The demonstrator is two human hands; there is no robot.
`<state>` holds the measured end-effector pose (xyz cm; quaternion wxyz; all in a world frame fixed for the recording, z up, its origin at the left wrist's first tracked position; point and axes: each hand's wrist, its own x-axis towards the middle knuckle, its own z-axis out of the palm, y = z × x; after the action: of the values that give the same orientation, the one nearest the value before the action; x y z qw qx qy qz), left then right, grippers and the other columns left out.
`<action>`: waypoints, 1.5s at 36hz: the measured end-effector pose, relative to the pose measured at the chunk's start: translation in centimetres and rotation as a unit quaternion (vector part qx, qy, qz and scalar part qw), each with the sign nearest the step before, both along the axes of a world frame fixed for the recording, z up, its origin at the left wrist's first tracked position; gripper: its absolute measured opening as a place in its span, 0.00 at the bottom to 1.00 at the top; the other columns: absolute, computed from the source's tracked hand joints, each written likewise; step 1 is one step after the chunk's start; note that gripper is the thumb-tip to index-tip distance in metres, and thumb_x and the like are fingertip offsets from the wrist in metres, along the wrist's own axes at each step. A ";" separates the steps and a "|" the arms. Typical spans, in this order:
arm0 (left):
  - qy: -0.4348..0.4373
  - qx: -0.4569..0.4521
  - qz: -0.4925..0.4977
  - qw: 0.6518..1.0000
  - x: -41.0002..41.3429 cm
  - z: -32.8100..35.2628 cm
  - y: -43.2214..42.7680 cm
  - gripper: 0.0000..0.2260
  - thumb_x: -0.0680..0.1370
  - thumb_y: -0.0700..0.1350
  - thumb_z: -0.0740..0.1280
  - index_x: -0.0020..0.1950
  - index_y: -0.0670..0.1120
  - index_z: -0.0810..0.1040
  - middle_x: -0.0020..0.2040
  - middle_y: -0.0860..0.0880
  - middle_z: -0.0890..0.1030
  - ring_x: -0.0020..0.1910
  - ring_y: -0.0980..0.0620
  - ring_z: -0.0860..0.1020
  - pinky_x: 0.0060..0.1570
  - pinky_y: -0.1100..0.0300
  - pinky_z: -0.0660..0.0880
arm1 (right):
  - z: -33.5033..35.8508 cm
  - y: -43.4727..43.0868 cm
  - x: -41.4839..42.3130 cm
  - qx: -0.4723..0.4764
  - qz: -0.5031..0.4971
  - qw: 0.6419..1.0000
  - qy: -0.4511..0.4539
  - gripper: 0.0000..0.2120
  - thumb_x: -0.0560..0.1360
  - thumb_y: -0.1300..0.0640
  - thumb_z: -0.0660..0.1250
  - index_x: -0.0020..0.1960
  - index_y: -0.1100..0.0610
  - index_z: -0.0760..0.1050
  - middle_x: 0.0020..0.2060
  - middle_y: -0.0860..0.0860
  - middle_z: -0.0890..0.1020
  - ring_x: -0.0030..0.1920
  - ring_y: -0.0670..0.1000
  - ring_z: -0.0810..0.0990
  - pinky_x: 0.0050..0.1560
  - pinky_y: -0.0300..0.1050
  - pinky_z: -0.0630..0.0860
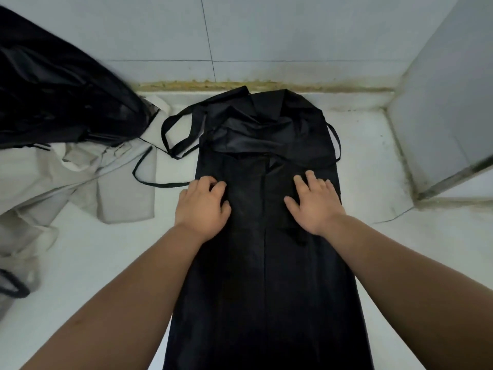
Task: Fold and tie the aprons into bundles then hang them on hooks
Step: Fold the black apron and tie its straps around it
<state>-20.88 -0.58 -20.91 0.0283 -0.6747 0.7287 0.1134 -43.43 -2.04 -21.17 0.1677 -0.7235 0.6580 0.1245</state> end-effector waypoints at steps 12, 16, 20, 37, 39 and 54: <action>-0.032 0.043 -0.019 0.998 -0.3 -1.7 -7.6 0.33 0.79 0.63 0.50 0.79 0.48 0.46 0.79 0.43 0.46 0.78 0.44 0.42 0.75 0.47 0.43 | -0.8 -7.7 1.2 -0.024 0.003 0.999 -0.026 0.31 0.80 0.41 0.47 0.78 0.54 0.45 0.77 0.57 0.50 0.76 0.58 0.50 0.75 0.54 0.42; -0.055 0.021 0.001 0.998 -0.3 -1.9 -7.7 0.35 0.77 0.68 0.48 0.79 0.52 0.47 0.79 0.43 0.47 0.77 0.44 0.46 0.73 0.46 0.48 | -1.2 -7.8 1.3 -0.040 -0.007 0.999 -0.025 0.31 0.80 0.41 0.47 0.78 0.54 0.45 0.77 0.56 0.51 0.76 0.58 0.50 0.75 0.53 0.41; -0.073 0.047 0.015 0.996 -0.4 -1.5 -8.3 0.36 0.75 0.71 0.49 0.78 0.54 0.49 0.78 0.43 0.48 0.76 0.43 0.49 0.70 0.44 0.52 | -1.5 -7.9 1.2 -0.055 -0.020 0.997 -0.043 0.31 0.80 0.41 0.49 0.77 0.55 0.50 0.76 0.57 0.55 0.75 0.58 0.54 0.75 0.52 0.44; -0.032 0.102 -0.069 0.992 -1.8 -0.8 -6.5 0.29 0.82 0.59 0.50 0.79 0.54 0.43 0.79 0.51 0.41 0.78 0.48 0.42 0.75 0.46 0.46 | 0.4 -7.1 0.6 -0.072 -0.012 0.997 -0.039 0.19 0.82 0.53 0.54 0.71 0.55 0.64 0.67 0.57 0.69 0.65 0.59 0.67 0.60 0.51 0.67; -0.057 0.123 -0.015 0.991 -0.8 -1.1 -6.1 0.32 0.80 0.65 0.46 0.78 0.54 0.38 0.78 0.51 0.36 0.77 0.47 0.39 0.75 0.44 0.44 | -0.1 -6.7 -0.5 -0.037 -0.016 0.999 0.004 0.26 0.82 0.46 0.49 0.76 0.55 0.54 0.75 0.56 0.58 0.71 0.59 0.60 0.69 0.53 0.59; -0.031 0.053 0.074 0.995 -0.1 3.8 1.9 0.29 0.80 0.58 0.56 0.78 0.48 0.53 0.78 0.45 0.54 0.75 0.44 0.55 0.69 0.48 0.59 | 3.9 1.2 -2.1 -0.110 -0.203 0.960 -0.160 0.29 0.80 0.52 0.55 0.76 0.60 0.51 0.66 0.59 0.70 0.61 0.62 0.74 0.58 0.53 0.71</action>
<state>-20.94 1.29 -17.07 0.0778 -0.7277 0.6685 0.1324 -45.49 -0.82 -17.25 0.2123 -0.5991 0.7651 -0.1029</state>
